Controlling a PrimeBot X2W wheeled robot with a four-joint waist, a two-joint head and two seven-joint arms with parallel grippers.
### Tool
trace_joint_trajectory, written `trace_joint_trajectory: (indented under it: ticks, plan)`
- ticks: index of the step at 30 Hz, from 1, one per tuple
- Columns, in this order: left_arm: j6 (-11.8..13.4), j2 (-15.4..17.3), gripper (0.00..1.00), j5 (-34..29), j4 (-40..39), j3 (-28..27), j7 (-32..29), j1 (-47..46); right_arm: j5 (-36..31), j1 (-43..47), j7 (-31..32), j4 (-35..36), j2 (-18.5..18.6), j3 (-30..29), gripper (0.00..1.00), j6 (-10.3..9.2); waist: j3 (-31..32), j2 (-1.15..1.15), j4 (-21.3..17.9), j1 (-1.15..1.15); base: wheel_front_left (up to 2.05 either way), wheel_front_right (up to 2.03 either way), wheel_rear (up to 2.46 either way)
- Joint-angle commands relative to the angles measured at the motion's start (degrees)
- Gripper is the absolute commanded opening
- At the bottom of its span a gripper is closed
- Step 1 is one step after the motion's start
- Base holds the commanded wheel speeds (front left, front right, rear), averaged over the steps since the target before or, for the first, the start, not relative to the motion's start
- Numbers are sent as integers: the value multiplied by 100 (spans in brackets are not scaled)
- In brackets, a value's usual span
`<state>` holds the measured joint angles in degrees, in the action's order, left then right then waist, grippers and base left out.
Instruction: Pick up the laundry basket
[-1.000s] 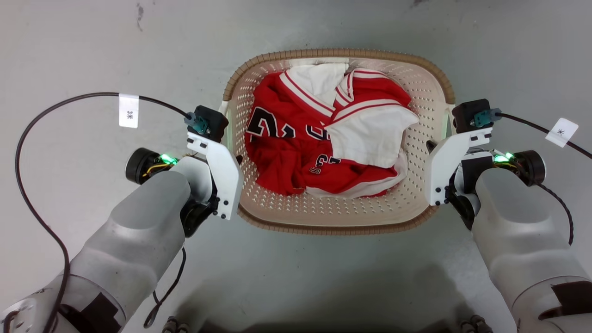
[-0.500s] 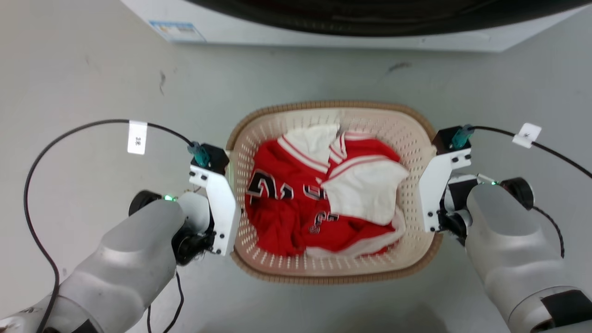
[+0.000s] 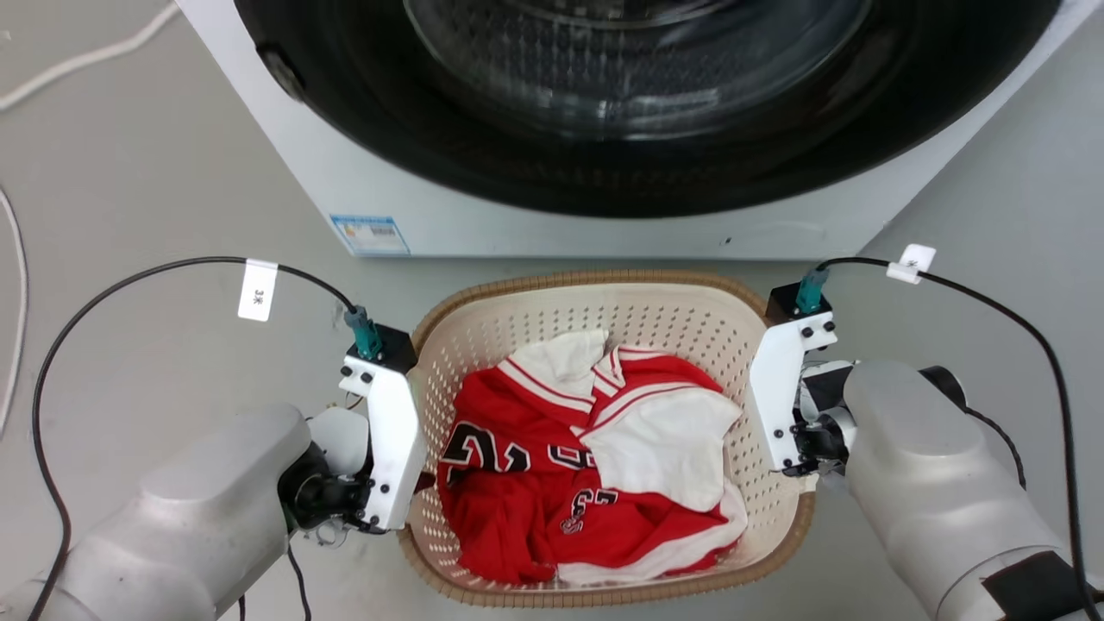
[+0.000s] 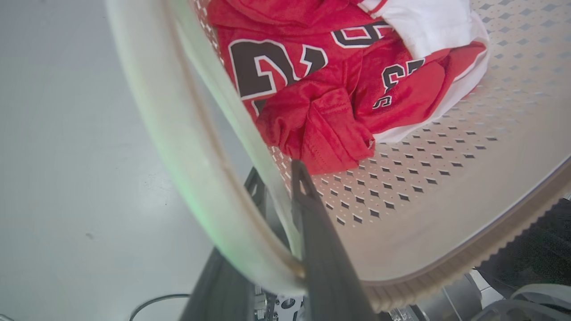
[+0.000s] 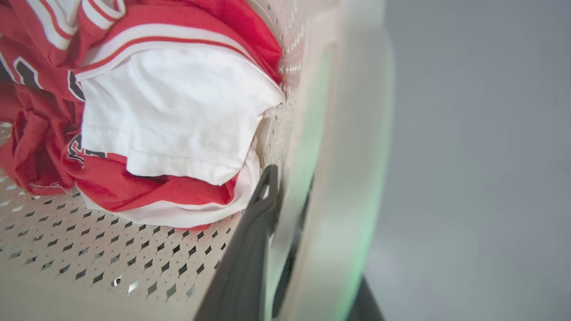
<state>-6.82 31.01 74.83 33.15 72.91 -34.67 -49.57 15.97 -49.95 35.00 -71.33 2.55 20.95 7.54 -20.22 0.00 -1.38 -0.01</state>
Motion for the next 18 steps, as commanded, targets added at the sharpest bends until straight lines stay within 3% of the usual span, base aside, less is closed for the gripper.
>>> trace_joint_trajectory:
  ticks: [1, 8, 18]
  plan:
    - [-108, 38, 0, 41, -140, 3, -75, 45, 19, 99, 135, 6, 62, 115, 0, -10, 404, 0, -82, 1, 0, 0, 0]
    - [-108, 190, 0, 196, -327, 21, -339, 285, 613, 340, 829, 292, 59, 485, 0, -6, 1107, 0, -174, 1, 0, 0, 0]
    - [-109, 240, 0, 2, -448, 57, -851, 674, 940, 559, 1310, 423, 180, 860, 0, -6, 1854, 0, -219, 1, 0, 0, 0]
